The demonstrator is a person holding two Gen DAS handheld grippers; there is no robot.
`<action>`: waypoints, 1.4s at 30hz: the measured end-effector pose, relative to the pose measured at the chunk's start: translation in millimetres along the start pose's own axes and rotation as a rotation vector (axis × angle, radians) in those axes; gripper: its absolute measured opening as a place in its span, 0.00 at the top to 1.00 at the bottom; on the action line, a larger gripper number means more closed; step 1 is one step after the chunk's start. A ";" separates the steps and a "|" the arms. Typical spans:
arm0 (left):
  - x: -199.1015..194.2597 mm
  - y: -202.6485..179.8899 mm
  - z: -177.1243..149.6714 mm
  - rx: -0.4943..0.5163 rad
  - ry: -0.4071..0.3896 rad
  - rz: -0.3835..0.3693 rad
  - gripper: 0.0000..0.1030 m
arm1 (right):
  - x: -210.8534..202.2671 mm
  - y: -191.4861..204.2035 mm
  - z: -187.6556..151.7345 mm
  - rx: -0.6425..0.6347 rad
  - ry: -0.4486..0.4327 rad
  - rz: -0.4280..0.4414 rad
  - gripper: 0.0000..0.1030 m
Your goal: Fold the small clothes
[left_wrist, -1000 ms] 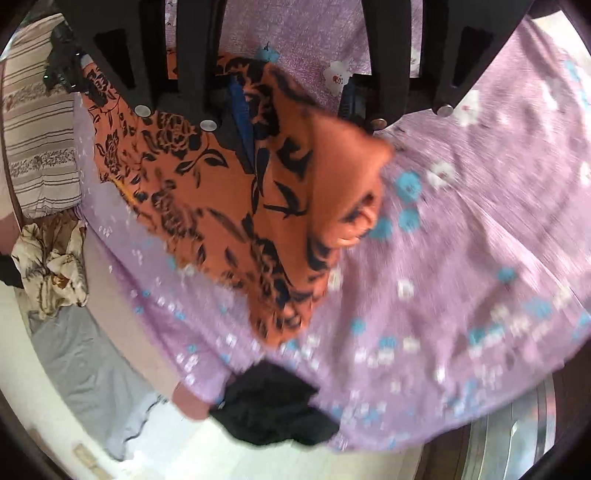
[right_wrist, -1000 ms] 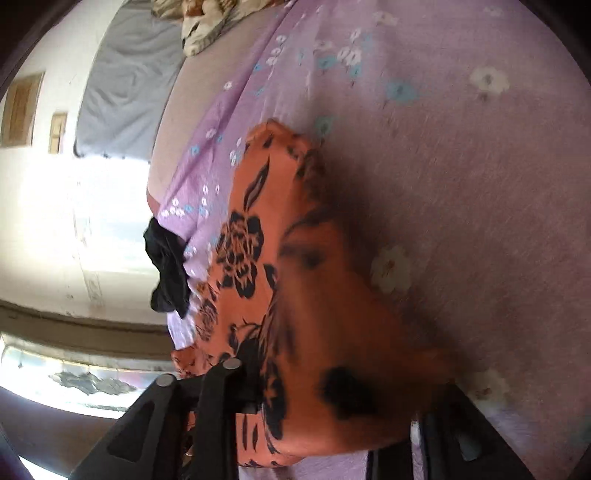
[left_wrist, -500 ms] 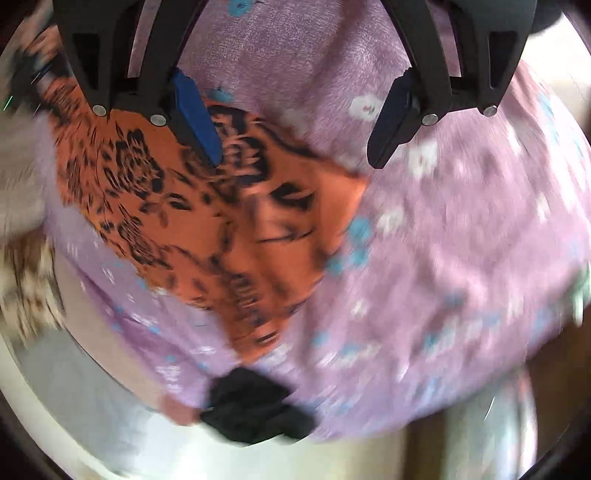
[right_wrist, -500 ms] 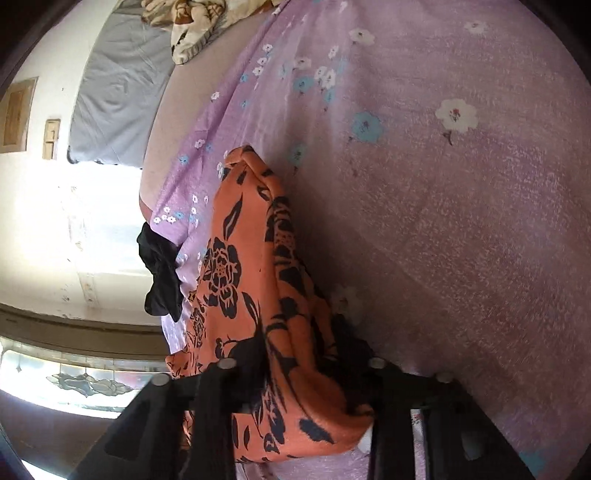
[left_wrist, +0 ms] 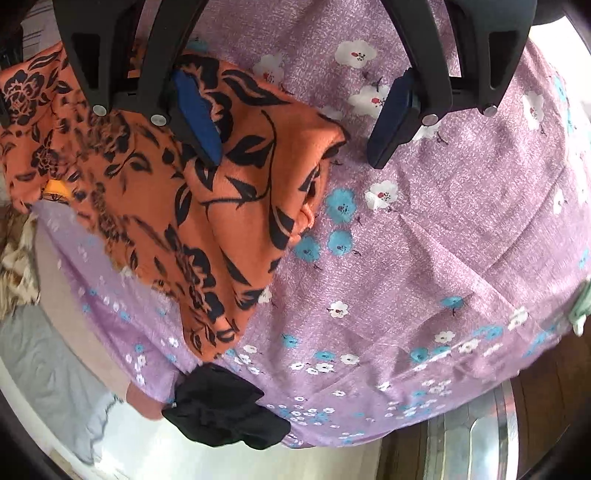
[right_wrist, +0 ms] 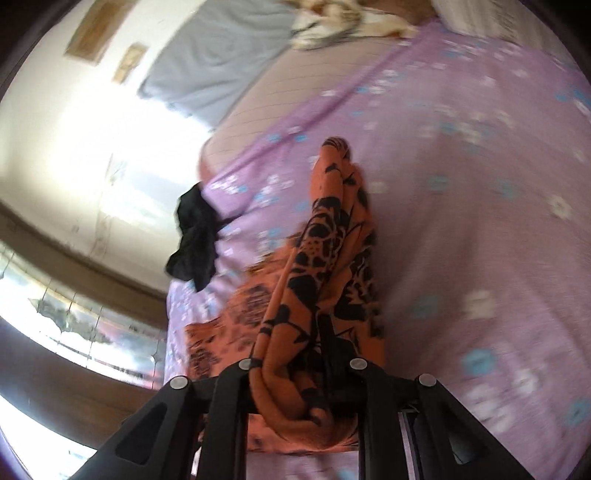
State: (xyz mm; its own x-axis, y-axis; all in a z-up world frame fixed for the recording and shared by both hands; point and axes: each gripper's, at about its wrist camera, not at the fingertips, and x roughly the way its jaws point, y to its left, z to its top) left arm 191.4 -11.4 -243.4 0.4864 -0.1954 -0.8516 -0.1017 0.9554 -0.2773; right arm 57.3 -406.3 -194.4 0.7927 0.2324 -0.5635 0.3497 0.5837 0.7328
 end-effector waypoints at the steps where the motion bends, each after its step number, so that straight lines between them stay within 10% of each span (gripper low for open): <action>1: -4.4 3.8 -1.4 -0.013 -0.002 -0.014 0.21 | 4.5 19.4 -2.3 -0.021 0.009 0.023 0.84; 11: -41.3 65.6 26.1 -0.166 -0.117 0.046 0.21 | 110.1 129.0 -49.4 0.017 0.205 0.199 0.85; 25: -45.8 106.3 30.3 -0.274 -0.117 0.068 0.21 | 210.4 134.8 -136.3 0.134 0.436 0.323 0.81; 27: -45.6 103.0 30.2 -0.260 -0.122 0.069 0.21 | 210.4 119.7 -133.6 0.208 0.439 0.395 0.75; 29: -46.2 97.6 30.3 -0.236 -0.138 0.072 0.21 | 206.2 116.3 -128.5 0.203 0.471 0.450 0.33; 31: -50.3 88.7 30.4 -0.207 -0.167 0.066 0.21 | 191.2 123.2 -124.7 0.159 0.509 0.542 0.23; 35: -62.6 68.7 30.3 -0.146 -0.248 0.021 0.21 | 150.2 118.6 -106.1 0.089 0.464 0.590 0.23; 42: -76.3 -1.2 14.2 0.097 -0.353 -0.081 0.21 | 98.9 63.2 -68.2 0.026 0.291 0.369 0.48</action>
State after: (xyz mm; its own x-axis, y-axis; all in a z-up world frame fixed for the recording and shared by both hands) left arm 166.7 5.4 -171.8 0.7603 -0.1991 -0.6183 0.0242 0.9599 -0.2794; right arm 123.8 -293.3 -229.8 0.6948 0.6312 -0.3447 0.0866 0.4023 0.9114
